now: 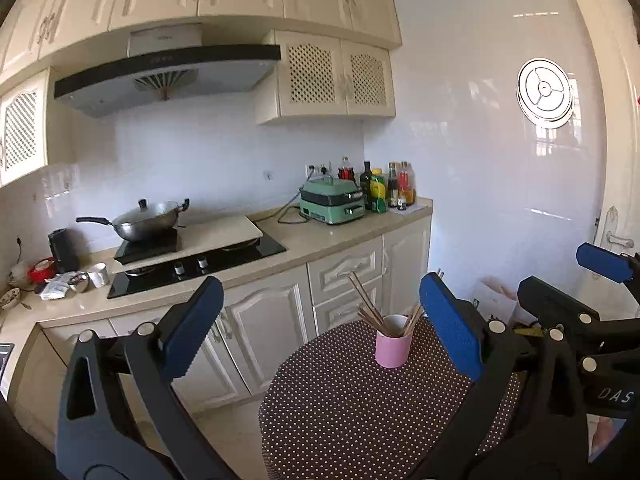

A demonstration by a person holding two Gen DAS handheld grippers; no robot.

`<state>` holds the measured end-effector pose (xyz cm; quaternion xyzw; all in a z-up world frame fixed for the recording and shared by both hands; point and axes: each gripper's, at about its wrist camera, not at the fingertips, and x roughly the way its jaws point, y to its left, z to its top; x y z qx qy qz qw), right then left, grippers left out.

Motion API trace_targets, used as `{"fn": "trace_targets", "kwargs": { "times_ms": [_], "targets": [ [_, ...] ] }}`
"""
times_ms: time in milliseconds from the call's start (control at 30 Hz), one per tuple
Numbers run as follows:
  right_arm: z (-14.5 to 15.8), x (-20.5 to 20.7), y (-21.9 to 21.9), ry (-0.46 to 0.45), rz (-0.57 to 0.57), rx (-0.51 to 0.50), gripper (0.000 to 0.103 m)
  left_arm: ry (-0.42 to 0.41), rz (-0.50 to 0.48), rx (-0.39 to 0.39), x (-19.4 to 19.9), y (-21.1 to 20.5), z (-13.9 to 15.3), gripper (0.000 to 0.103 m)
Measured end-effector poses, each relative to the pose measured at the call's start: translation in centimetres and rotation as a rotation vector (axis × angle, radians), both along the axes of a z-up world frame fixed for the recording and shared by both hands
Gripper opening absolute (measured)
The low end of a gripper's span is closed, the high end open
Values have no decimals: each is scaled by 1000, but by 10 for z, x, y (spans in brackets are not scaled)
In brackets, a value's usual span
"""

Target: Organize utensils

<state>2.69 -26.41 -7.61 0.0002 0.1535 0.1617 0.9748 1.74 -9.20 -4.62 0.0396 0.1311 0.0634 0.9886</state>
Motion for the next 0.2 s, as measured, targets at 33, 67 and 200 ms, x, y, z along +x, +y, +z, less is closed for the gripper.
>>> {"fn": "trace_targets", "kwargs": {
  "times_ms": [33, 67, 200],
  "targets": [
    [-1, 4, 1, 6, -7, 2, 91, 10, -10, -4, 6, 3, -2, 96],
    [-3, 8, 3, 14, -15, 5, 91, 20, -22, -4, 12, 5, -4, 96],
    [-13, 27, 13, 66, -48, 9, 91, 79, -56, -3, 38, 15, -15, 97]
  ]
}}
